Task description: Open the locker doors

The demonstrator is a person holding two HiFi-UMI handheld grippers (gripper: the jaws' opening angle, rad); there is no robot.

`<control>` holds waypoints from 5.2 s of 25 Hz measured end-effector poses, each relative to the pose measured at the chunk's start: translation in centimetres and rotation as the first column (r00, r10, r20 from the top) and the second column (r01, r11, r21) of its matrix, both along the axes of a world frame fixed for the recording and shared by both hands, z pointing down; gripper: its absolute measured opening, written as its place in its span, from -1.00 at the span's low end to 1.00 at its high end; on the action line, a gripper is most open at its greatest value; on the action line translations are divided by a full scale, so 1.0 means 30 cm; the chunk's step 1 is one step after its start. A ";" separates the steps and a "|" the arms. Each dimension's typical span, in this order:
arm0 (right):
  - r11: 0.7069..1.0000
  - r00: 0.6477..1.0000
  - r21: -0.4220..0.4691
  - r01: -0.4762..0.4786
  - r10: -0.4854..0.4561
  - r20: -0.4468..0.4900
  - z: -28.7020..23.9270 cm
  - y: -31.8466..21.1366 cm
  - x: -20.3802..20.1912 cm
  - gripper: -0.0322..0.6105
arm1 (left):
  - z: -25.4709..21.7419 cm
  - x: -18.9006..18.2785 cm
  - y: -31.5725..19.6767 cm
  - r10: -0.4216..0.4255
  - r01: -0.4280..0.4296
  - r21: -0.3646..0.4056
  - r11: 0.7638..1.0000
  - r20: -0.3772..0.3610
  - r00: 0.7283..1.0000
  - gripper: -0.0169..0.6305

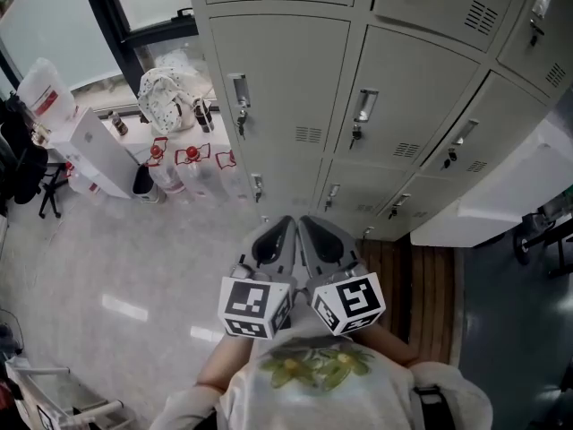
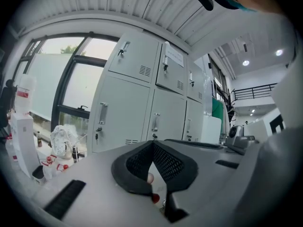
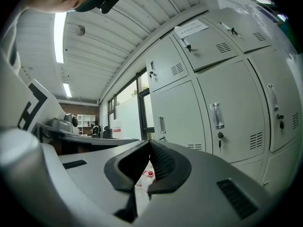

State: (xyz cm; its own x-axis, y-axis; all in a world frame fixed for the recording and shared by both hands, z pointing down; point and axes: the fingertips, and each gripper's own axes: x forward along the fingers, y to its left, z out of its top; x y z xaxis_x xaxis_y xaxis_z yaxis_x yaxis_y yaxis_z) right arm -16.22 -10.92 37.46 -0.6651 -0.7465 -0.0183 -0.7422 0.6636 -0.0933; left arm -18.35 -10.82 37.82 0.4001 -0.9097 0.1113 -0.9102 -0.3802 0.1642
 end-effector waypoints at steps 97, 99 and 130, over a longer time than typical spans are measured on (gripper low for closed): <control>0.992 0.980 -0.001 -0.130 0.128 -0.154 0.048 -0.948 -0.660 -0.41 | 0.137 -0.724 -0.516 -0.063 0.061 -0.064 0.996 -0.040 0.997 -0.86; 0.991 0.979 -0.003 -0.136 0.134 -0.153 0.047 -0.949 -0.659 -0.42 | 0.136 -0.728 -0.512 -0.066 0.063 -0.063 0.996 -0.042 0.997 -0.86; 0.970 0.958 0.041 -0.241 0.244 -0.149 0.045 -0.797 -0.617 -0.54 | 0.145 -0.721 -0.390 -0.077 0.074 -0.069 0.995 -0.044 0.996 -0.86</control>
